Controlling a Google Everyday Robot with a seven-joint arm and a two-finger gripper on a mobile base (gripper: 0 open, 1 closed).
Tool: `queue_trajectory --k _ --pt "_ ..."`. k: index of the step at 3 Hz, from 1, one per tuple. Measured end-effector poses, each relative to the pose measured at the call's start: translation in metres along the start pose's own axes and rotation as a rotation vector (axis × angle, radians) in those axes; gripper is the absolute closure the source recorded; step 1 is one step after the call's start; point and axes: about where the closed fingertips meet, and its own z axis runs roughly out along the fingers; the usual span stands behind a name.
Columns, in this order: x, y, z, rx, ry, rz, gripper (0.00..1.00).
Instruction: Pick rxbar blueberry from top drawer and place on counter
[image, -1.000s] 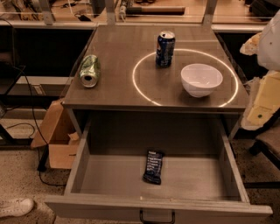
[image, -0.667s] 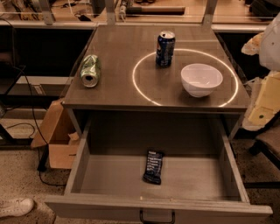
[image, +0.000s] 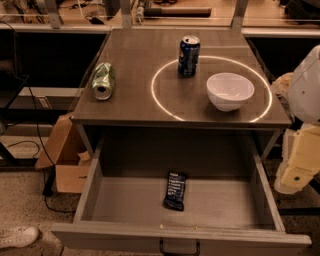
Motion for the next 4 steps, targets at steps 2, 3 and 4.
queue_trajectory --k 2,3,4 --pt "-0.009 0.009 0.013 -0.032 -0.001 0.011 0.00" --pt "-0.026 0.035 0.044 -0.114 -0.009 0.061 0.00" --pt "-0.034 0.047 0.061 -0.159 -0.008 0.092 0.00"
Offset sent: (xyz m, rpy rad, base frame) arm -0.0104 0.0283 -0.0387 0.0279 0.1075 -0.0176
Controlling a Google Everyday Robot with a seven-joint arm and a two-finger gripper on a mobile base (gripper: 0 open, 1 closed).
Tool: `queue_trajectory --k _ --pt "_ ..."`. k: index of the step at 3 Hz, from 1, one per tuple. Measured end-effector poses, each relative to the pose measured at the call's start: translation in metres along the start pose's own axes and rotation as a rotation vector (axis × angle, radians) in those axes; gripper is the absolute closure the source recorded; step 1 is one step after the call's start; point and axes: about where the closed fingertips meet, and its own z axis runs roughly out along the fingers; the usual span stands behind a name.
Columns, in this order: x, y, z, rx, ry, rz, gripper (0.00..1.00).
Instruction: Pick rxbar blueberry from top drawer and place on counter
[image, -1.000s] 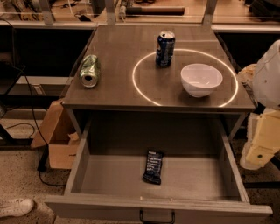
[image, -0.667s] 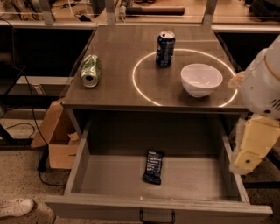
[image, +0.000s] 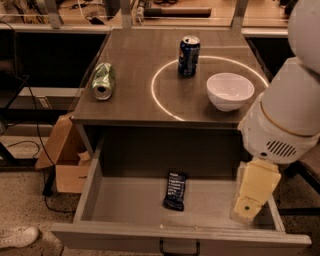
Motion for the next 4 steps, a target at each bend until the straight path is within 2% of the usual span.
queue_trajectory --k 1,2,3,4 --pt "-0.005 0.015 0.018 -0.080 -0.017 0.014 0.00" --pt "-0.006 0.016 0.019 -0.086 -0.022 0.015 0.00" --pt "-0.017 0.016 0.044 -0.072 -0.033 0.057 0.00" --pt "-0.026 0.010 0.066 -0.043 -0.032 0.129 0.00"
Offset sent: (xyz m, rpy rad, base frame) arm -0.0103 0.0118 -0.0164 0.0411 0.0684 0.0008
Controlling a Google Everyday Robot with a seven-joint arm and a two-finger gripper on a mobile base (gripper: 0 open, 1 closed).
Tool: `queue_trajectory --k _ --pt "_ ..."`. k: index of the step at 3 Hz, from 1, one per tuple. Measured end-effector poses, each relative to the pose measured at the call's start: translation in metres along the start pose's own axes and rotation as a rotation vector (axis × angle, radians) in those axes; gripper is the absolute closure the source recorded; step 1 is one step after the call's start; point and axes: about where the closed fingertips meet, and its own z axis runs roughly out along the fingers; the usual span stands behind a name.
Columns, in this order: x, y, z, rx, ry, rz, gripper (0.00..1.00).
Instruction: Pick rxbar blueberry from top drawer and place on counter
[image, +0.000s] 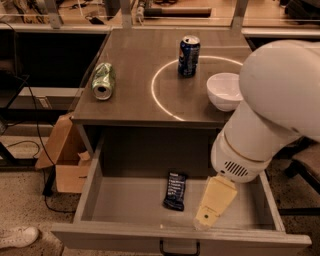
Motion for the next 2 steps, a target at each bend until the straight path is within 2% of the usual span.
queue_trajectory --k 1,2 --pt "0.005 -0.013 0.030 0.001 0.014 0.125 0.00" --pt "0.006 -0.021 0.046 -0.029 0.012 0.196 0.00"
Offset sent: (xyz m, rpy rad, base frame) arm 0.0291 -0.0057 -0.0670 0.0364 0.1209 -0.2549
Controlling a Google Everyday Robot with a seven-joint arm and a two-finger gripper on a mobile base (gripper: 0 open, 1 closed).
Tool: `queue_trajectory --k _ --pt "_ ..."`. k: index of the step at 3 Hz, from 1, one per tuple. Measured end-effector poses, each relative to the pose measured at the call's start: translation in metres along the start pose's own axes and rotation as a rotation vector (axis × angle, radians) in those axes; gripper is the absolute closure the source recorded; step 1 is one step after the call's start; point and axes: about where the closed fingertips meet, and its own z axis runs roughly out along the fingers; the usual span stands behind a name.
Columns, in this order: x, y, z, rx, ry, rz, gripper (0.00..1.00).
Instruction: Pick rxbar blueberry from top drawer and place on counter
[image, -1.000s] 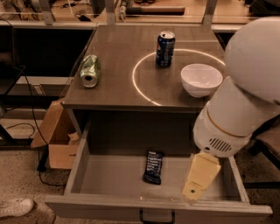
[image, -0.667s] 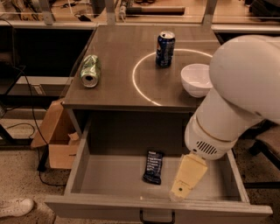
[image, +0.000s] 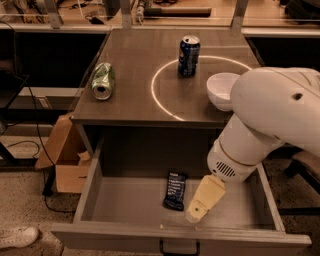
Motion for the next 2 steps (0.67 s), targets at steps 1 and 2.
queue_trajectory --k 1,2 --pt "0.000 0.000 0.000 0.000 0.000 0.000 0.00" --pt "0.008 0.001 0.014 0.006 0.018 0.035 0.00"
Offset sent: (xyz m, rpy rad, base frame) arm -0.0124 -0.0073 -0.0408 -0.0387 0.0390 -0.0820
